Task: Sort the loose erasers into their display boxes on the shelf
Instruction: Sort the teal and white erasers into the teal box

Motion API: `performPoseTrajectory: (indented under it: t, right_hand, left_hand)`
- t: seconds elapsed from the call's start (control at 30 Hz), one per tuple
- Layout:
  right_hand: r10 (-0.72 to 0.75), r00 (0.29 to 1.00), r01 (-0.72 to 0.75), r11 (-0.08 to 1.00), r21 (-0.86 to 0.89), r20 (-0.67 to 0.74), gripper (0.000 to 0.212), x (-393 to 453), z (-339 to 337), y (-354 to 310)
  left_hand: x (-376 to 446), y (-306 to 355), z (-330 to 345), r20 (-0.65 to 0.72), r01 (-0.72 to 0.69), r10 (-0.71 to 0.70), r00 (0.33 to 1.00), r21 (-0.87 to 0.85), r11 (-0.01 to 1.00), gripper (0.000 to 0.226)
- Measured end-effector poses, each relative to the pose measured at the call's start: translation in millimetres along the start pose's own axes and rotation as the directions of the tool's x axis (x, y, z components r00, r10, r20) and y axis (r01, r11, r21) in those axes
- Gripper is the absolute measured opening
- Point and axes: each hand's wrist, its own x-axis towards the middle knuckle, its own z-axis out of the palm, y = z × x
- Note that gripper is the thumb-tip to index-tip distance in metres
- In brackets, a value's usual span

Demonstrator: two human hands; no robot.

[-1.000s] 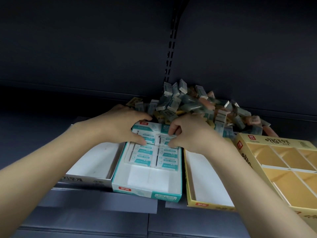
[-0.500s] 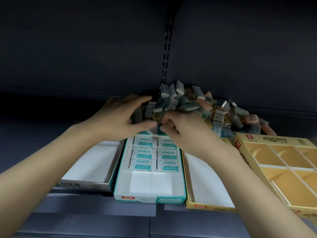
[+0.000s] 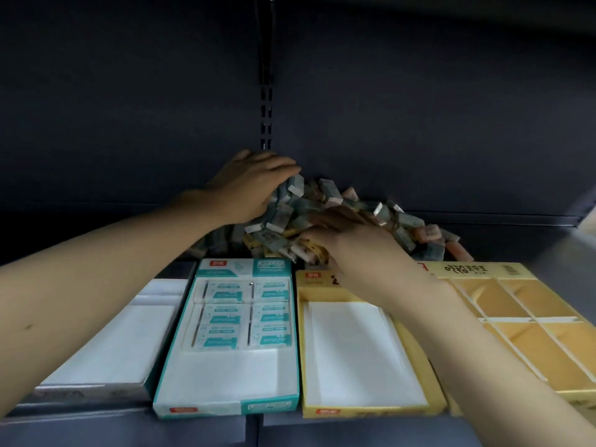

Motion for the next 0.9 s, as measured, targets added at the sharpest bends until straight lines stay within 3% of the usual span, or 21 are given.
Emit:
performPoseTrajectory:
  t: [0.17,0.3,0.37,0.5,0.67,0.77,0.9]
  right_hand:
    - [-0.026,0.999,0.026,1.0,-0.008,0.038,0.056,-9.2,-10.6,9.1]
    - [-0.033,0.998,0.035,0.999,-0.027,0.056,0.062,-12.5,-20.6,20.0]
    - [-0.054,0.997,0.057,0.997,-0.061,0.046,0.068,-12.1,-23.1,25.7]
    - [-0.051,0.996,0.06,0.992,-0.114,0.078,0.072,-4.2,-19.1,47.6]
    - [-0.022,0.993,0.041,0.985,-0.166,0.115,0.076,19.7,-11.0,79.0]
    - [-0.101,0.993,0.115,0.961,-0.252,0.067,0.083,37.7,2.0,97.2]
    - [-0.084,0.977,0.162,0.891,-0.425,0.197,0.083,59.0,17.9,108.4]
  left_hand:
    - [29.5,6.8,8.4,0.166,-0.115,0.1,0.981,0.085,0.99,0.074]
    - [35.6,10.4,15.1,0.277,-0.248,0.183,0.943,0.218,0.944,0.064]
    - [34.4,13.9,16.4,0.279,-0.247,0.176,0.944,0.245,0.938,0.055]
    - [30.2,15.3,17.1,0.162,-0.174,0.138,0.977,0.231,0.957,0.045]
    - [16.5,7.2,19.6,-0.193,-0.065,0.108,0.975,0.213,0.975,0.046]
    - [7.8,8.1,16.2,-0.291,0.024,0.045,0.956,0.227,0.974,0.041]
    - [-1.2,10.5,9.4,-0.33,0.057,0.034,0.943,0.261,0.964,0.042]
